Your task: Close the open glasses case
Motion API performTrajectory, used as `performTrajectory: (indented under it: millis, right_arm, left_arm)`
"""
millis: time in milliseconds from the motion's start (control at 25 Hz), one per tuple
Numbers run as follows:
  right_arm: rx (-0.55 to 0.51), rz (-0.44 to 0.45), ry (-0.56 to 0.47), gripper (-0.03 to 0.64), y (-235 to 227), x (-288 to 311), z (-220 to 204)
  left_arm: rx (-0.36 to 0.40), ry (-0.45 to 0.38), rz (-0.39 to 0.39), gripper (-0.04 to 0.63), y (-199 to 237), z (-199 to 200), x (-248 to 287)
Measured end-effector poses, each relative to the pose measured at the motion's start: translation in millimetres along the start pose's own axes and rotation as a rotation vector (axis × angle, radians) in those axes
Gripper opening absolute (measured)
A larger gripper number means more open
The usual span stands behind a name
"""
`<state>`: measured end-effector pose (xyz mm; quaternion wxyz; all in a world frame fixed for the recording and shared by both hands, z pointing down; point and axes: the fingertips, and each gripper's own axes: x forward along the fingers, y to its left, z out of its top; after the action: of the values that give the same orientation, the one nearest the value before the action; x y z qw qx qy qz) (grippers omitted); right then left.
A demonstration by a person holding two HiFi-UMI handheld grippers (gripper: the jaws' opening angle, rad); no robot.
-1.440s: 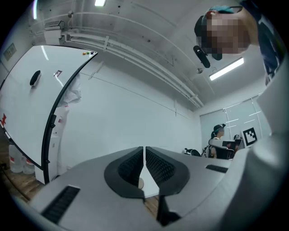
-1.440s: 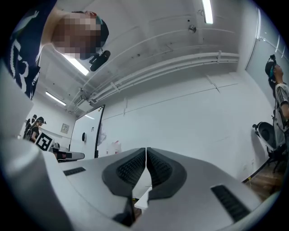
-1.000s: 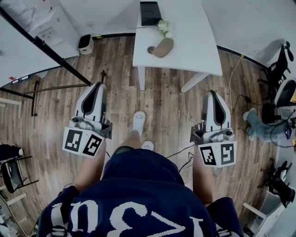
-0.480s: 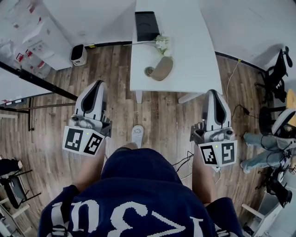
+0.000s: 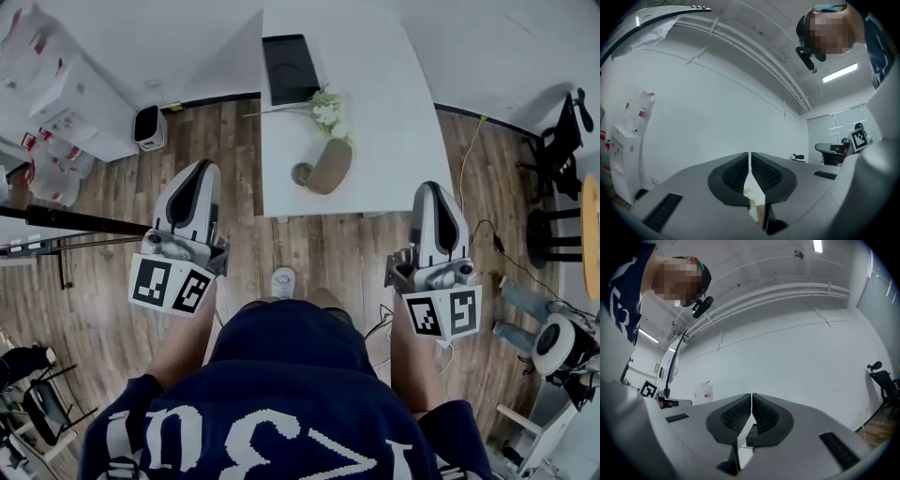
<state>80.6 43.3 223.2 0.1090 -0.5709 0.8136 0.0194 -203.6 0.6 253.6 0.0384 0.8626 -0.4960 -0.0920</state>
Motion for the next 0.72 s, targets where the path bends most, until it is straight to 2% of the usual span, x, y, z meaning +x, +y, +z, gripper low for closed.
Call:
performTrajectory:
  millis: [320,720]
  right_arm:
    - [0.018,-0.003,0.062,0.029,-33.6,27.9,-24.2]
    - [0.026,0.127,0.013,0.029,-95.4,102.7,-11.2]
  left_arm:
    - [-0.046,0.061,0.013,0.026,9.3,-31.6,35.8]
    - [-0.015,-0.012,0.079,0.026,-0.1,-17.3,112.1]
